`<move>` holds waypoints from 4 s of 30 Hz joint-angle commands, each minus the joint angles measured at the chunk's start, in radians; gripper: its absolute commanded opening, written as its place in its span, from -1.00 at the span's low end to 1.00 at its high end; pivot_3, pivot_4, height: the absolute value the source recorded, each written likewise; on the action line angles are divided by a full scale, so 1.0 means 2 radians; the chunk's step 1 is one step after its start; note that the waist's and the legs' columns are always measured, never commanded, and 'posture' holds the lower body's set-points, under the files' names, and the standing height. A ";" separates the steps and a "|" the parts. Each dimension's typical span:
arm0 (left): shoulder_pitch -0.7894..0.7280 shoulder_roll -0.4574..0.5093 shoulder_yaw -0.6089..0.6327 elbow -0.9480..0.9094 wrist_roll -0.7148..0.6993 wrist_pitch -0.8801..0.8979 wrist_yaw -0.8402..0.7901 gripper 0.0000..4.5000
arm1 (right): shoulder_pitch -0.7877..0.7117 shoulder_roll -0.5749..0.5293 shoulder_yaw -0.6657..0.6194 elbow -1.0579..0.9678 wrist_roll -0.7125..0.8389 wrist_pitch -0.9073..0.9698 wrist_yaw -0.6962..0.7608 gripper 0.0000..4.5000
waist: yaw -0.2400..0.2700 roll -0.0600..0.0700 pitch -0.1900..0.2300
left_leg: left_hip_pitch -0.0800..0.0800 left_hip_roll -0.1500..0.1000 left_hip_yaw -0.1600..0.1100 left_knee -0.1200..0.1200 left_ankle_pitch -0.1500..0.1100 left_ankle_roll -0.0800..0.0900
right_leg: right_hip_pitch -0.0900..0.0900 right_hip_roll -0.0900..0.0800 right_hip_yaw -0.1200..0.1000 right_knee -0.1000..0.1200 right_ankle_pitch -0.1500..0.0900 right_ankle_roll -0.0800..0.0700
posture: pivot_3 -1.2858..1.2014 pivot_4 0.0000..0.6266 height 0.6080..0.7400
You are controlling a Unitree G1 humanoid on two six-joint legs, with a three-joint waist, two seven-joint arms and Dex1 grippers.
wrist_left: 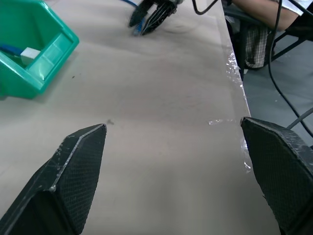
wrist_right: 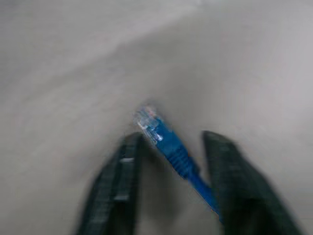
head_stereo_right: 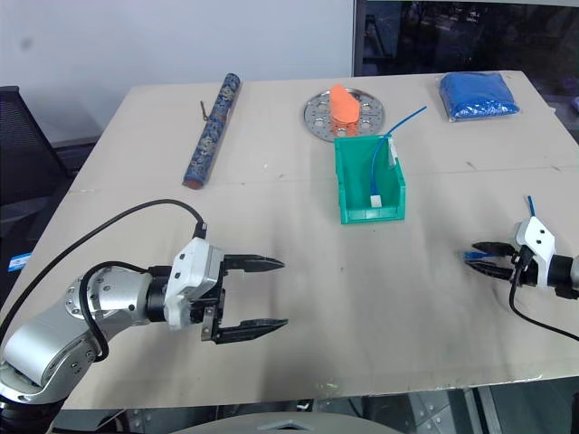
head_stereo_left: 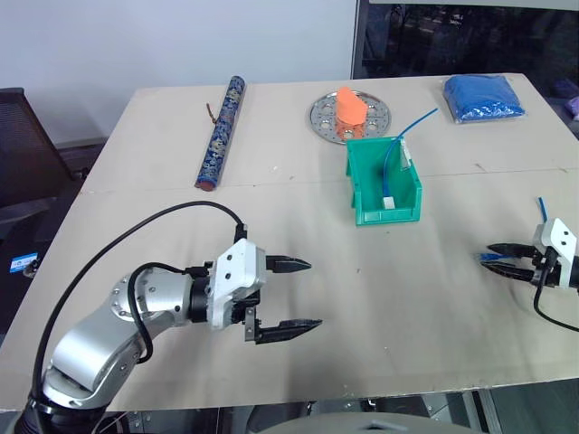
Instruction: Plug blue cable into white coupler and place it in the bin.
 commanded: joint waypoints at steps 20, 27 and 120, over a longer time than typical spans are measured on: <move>-0.039 -0.001 -0.010 0.057 0.069 -0.041 -0.021 1.00 | -0.039 0.156 0.196 -0.333 -0.058 0.235 -0.137 -0.97 | 0.000 0.000 0.000 | -0.003 0.004 0.004 0.003 0.000 -0.001 | -0.004 0.005 0.004 0.001 0.003 -0.002 | 0.03 -0.52 1.00; -0.084 -0.007 -0.064 0.096 0.108 -0.038 -0.031 1.00 | -0.068 0.152 0.216 -0.327 -0.063 0.198 -0.098 -0.32 | 0.002 0.000 0.000 | -0.003 0.004 0.004 0.003 0.000 -0.001 | -0.004 0.005 0.003 0.001 0.004 -0.001 | 0.03 -0.52 1.00; -0.064 -0.245 0.086 -0.051 0.175 -0.001 0.293 0.95 | 0.135 0.281 0.000 -0.536 0.386 0.373 -0.345 -1.00 | -0.001 -0.001 -0.001 | -0.003 0.004 0.008 0.005 0.000 -0.001 | -0.006 0.006 0.009 0.003 0.006 0.001 | 0.03 -0.52 1.00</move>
